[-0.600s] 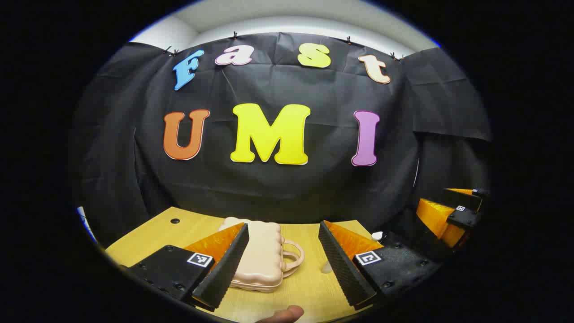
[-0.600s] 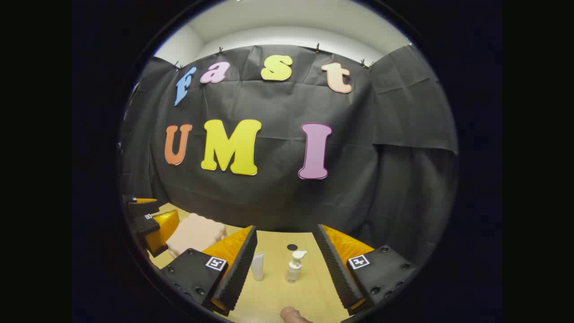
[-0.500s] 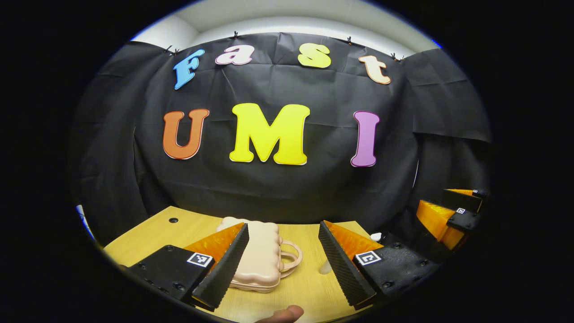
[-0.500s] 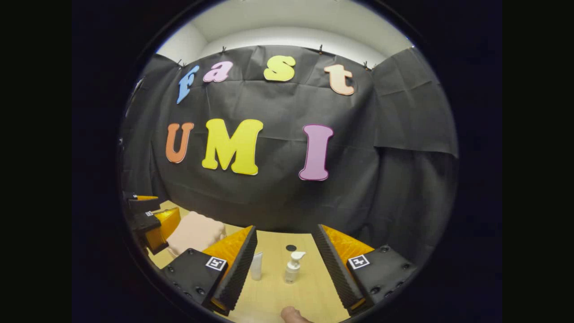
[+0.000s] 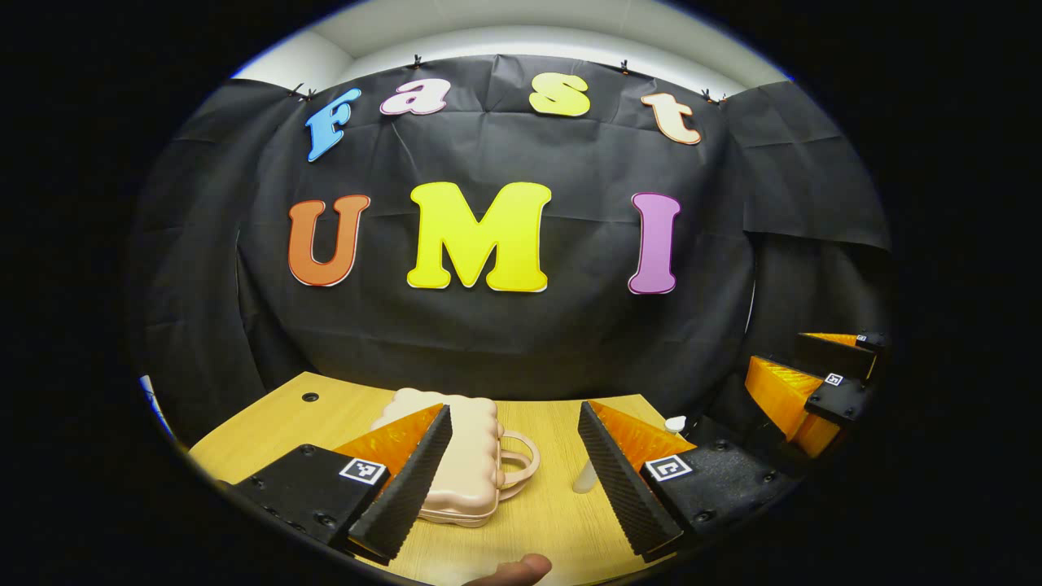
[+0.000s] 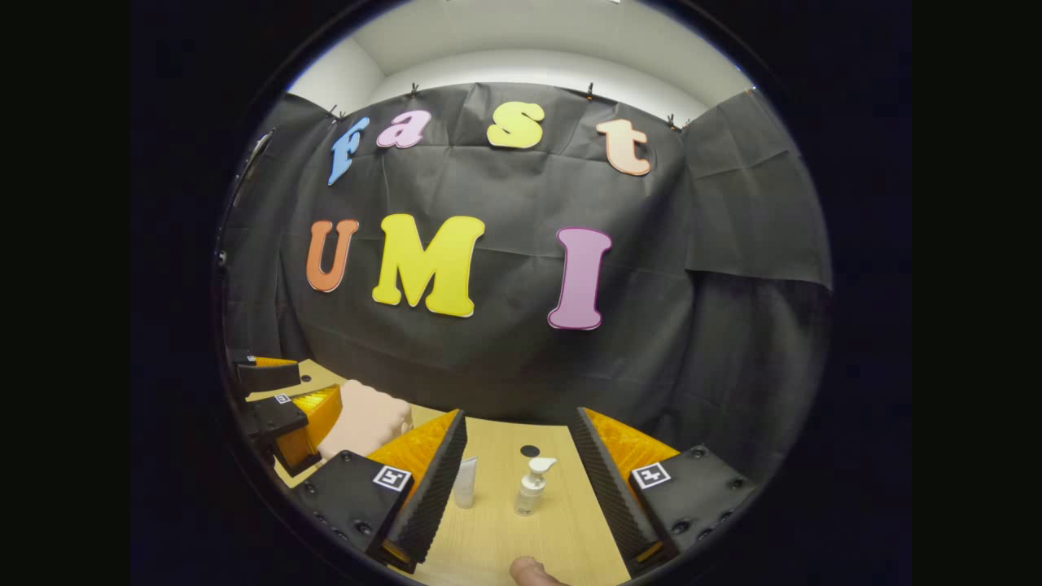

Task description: First open the suitcase, pack the skin care products into it, and then close the suitcase.

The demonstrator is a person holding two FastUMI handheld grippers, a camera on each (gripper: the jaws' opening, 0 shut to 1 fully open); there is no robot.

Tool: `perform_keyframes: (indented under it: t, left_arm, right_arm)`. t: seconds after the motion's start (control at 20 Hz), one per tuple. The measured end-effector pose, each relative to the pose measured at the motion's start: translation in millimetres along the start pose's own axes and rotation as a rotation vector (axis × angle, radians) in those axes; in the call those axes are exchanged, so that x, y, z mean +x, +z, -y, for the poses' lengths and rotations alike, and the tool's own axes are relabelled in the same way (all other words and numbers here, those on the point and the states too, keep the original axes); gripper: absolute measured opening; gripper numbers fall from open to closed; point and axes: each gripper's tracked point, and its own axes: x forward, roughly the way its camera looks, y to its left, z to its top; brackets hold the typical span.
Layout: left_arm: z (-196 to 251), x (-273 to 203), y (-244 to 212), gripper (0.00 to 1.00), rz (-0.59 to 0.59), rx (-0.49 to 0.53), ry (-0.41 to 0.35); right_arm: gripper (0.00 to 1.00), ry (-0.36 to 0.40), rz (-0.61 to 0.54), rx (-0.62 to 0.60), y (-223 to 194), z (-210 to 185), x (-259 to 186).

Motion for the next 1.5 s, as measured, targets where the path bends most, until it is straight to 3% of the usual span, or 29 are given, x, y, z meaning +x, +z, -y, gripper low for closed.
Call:
perform_keyframes:
  t: [0.2,0.35,0.8,1.1,1.15,1.35,1.45,1.5]
  left_arm:
    - [-3.4,4.1,1.6,0.99,0.015,0.03,0.016]
    - [-21.8,20.3,-5.2,0.99,0.046,0.155,0.077]
    - [-27.7,75.3,-108.9,0.96,-0.055,0.697,0.095]
    - [15.6,105.5,-171.5,0.97,-0.107,1.181,0.008]
    - [14.4,114.3,-180.0,0.97,-0.125,1.275,0.025]
    - [2.0,142.7,-212.2,0.96,-0.235,1.465,0.064]
    - [7.9,155.7,-211.6,0.92,-0.228,1.53,0.072]
    - [5.7,159.7,-213.0,0.82,-0.235,1.545,0.074]
  right_arm:
    - [0.8,-0.007,0.009,-0.002,1.5,9.7,1.9]
    - [0.79,-0.048,0.02,-0.035,-1.4,36.8,6.7]
    - [0.79,-0.192,-0.059,-0.041,-42.4,135.4,8.5]
    - [0.8,-0.171,-0.132,0.024,-82.0,160.1,20.2]
    - [0.8,-0.172,-0.143,0.029,-88.4,165.1,23.6]
    - [0.8,-0.147,-0.176,0.047,-110.5,179.0,38.3]
    - [0.8,-0.135,-0.191,0.049,-122.0,186.0,46.8]
    - [0.8,-0.128,-0.202,0.054,-127.7,188.6,52.5]
